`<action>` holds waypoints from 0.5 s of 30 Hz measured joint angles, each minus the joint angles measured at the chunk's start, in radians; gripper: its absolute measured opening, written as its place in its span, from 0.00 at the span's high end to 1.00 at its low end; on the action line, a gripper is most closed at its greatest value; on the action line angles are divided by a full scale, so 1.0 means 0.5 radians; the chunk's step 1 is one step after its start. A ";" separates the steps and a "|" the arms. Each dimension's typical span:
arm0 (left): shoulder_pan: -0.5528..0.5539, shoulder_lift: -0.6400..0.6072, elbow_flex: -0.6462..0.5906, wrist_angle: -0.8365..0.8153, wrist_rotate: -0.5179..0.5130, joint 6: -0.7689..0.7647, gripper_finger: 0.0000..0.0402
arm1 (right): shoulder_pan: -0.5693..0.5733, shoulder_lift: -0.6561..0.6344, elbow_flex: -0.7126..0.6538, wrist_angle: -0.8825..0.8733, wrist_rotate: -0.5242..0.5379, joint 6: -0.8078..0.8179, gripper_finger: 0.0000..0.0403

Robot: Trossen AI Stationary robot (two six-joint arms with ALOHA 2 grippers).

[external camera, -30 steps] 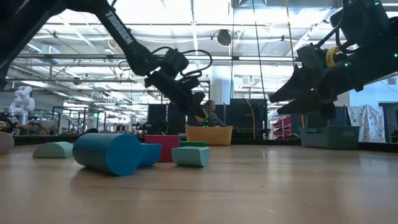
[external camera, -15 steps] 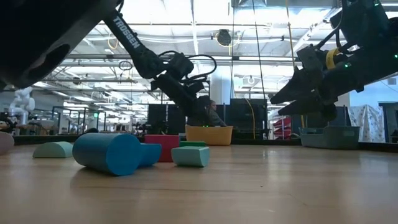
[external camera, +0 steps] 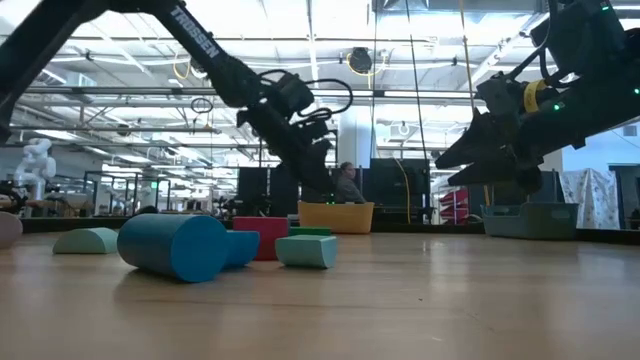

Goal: Sort blocks by size
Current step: Put the blue square block into the yellow bin

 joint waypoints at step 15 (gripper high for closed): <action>-0.364 -0.243 -0.001 -0.997 -0.050 -0.018 0.52 | -0.001 0.000 0.000 -0.011 0.009 -0.038 0.43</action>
